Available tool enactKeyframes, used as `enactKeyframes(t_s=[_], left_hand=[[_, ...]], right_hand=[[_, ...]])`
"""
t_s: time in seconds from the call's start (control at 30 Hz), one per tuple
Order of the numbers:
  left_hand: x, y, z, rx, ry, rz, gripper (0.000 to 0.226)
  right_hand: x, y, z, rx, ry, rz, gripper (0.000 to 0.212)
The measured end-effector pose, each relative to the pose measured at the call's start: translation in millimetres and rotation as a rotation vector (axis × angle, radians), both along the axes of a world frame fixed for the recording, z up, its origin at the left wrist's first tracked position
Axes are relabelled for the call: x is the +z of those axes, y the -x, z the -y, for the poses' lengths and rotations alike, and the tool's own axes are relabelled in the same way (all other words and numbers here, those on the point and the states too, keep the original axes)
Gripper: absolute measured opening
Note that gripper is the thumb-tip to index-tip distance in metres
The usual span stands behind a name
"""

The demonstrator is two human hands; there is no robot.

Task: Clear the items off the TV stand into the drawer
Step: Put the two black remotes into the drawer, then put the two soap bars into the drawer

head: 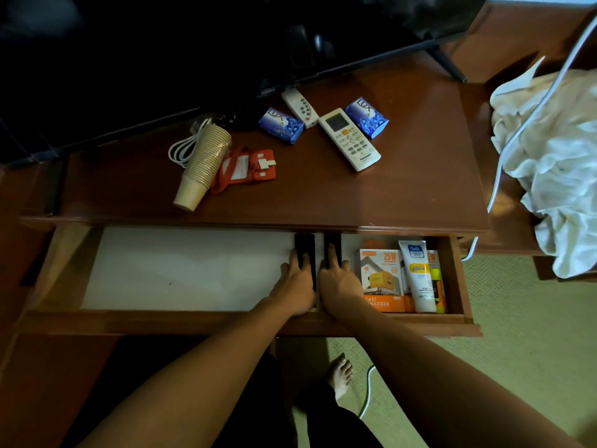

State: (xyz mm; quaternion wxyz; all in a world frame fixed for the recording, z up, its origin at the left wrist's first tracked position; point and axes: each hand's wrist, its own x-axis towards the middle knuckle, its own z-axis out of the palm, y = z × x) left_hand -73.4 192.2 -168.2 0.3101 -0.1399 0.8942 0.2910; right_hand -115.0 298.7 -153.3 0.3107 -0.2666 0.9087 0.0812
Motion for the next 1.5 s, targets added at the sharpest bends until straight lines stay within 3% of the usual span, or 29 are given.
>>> enactKeyframes(t_s=[0.17, 0.3, 0.43, 0.63, 0.93, 1.27, 1.5], left_hand=[[2.9, -1.8, -2.7, -0.015, -0.076, 0.025, 0.094], [-0.5, -4.5, 10.8, -0.014, -0.162, -0.005, 0.084], [11.4, -5.6, 24.1, 0.069, -0.205, -0.079, 0.058], [64.0, -4.9, 25.1, 0.140, -0.184, -0.226, 0.037], [139.3, 19.4, 53.5, 0.173, -0.140, -0.488, 0.024], [153.7, 114.3, 123.1, 0.149, 0.037, -0.595, 0.024], [143.5, 191.7, 160.2, -0.062, 0.179, -0.542, 0.044]], right_hand=[[2.2, 1.3, 0.1, 0.004, -0.022, -0.057, 0.055], [3.1, 7.2, -2.9, -0.024, 0.007, -0.056, 0.047], [5.4, 14.4, -20.5, -0.144, 0.258, -0.005, 0.044], [42.2, 11.4, -37.8, -0.347, 0.612, -0.079, 0.036], [125.4, 48.8, -27.5, -0.318, 0.836, -0.206, 0.019], [146.5, 148.6, 22.5, -0.393, 0.703, -0.285, 0.035], [117.6, 229.4, 37.7, -0.381, 0.448, -0.439, 0.050]])
